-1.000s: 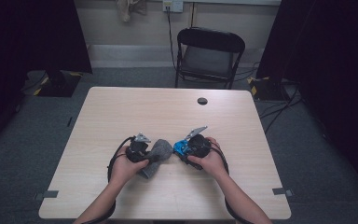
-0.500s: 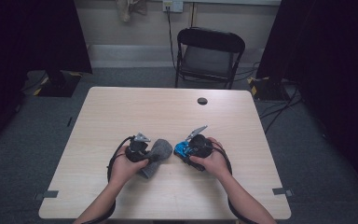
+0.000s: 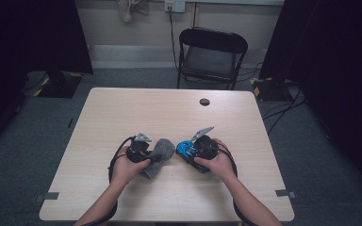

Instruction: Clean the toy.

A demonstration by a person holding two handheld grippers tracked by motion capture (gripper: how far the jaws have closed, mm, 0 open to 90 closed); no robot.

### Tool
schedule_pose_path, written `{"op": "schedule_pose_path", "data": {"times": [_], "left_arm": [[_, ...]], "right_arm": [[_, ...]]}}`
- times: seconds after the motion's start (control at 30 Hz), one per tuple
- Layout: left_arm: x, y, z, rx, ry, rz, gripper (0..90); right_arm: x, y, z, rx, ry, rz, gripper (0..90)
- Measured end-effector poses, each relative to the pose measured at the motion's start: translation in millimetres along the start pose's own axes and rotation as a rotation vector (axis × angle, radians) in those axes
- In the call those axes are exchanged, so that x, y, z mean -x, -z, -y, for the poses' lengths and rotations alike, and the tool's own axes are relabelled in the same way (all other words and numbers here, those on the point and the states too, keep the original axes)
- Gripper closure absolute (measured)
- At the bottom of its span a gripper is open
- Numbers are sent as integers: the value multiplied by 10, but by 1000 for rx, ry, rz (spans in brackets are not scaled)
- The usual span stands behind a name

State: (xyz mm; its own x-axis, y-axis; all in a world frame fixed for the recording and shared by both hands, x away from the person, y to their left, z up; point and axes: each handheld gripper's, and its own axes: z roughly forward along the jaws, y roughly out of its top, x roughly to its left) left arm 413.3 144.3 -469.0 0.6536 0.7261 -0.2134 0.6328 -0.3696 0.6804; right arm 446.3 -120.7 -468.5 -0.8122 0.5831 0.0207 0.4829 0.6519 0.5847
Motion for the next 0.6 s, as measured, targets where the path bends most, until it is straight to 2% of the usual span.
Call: {"op": "schedule_pose_path", "data": {"times": [0.6], "left_arm": [[-5, -14, 14, -2, 5, 3, 712]], "right_arm": [[3, -45, 15, 11, 1, -3, 269]]}}
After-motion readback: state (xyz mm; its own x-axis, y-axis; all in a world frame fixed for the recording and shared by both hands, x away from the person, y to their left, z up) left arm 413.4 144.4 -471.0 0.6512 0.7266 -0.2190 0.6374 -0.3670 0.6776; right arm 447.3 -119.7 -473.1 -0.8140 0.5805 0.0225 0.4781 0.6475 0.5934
